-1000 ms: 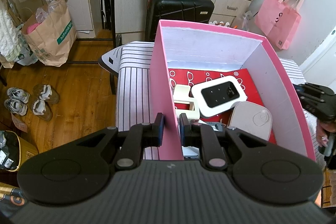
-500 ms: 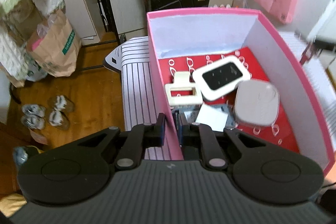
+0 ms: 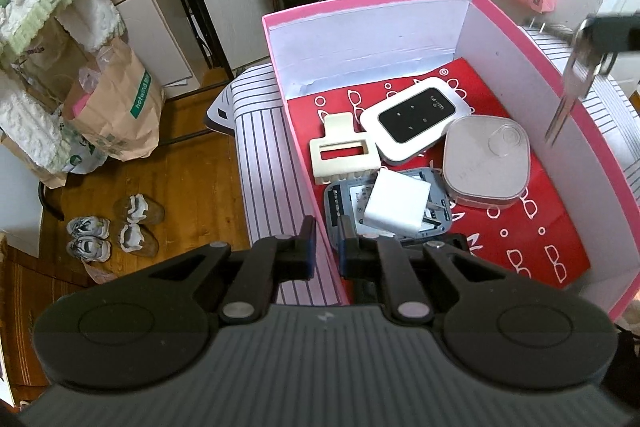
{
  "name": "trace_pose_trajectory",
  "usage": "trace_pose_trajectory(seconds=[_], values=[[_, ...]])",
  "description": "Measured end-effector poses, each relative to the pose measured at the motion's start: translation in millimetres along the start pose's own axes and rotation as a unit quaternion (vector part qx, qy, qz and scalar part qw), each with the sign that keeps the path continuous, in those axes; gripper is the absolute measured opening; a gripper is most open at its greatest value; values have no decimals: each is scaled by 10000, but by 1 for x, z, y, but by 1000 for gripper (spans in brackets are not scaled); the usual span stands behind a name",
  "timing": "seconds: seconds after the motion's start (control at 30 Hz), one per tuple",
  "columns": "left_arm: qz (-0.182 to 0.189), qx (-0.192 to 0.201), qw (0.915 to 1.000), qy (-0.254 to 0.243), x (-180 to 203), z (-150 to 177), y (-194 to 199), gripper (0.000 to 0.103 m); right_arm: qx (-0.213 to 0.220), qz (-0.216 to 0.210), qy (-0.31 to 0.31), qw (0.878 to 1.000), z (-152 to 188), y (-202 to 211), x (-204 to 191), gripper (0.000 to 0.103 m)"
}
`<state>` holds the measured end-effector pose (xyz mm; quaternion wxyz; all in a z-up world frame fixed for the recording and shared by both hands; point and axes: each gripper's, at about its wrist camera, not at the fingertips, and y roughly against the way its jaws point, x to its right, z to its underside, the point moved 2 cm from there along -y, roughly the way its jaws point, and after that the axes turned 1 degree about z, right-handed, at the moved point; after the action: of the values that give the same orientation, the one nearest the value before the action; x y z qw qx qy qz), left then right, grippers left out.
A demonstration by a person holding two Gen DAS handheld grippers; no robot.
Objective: Organize rigid objects
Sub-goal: 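Carry the keys into the pink box and open the right gripper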
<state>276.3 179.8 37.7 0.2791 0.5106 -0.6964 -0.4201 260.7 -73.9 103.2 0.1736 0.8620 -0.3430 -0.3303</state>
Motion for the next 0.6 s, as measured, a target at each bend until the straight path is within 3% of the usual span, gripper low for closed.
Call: trace_pose_trajectory(seconds=[0.37,0.6], values=[[65,10,9999,114,0,0,0,10,-1040,-521,-69,9932,33,-65,-26,7],[82,-18,9998,153,-1,0,-1,10,-1219,-583,112,9908,41,-84,-34,9]])
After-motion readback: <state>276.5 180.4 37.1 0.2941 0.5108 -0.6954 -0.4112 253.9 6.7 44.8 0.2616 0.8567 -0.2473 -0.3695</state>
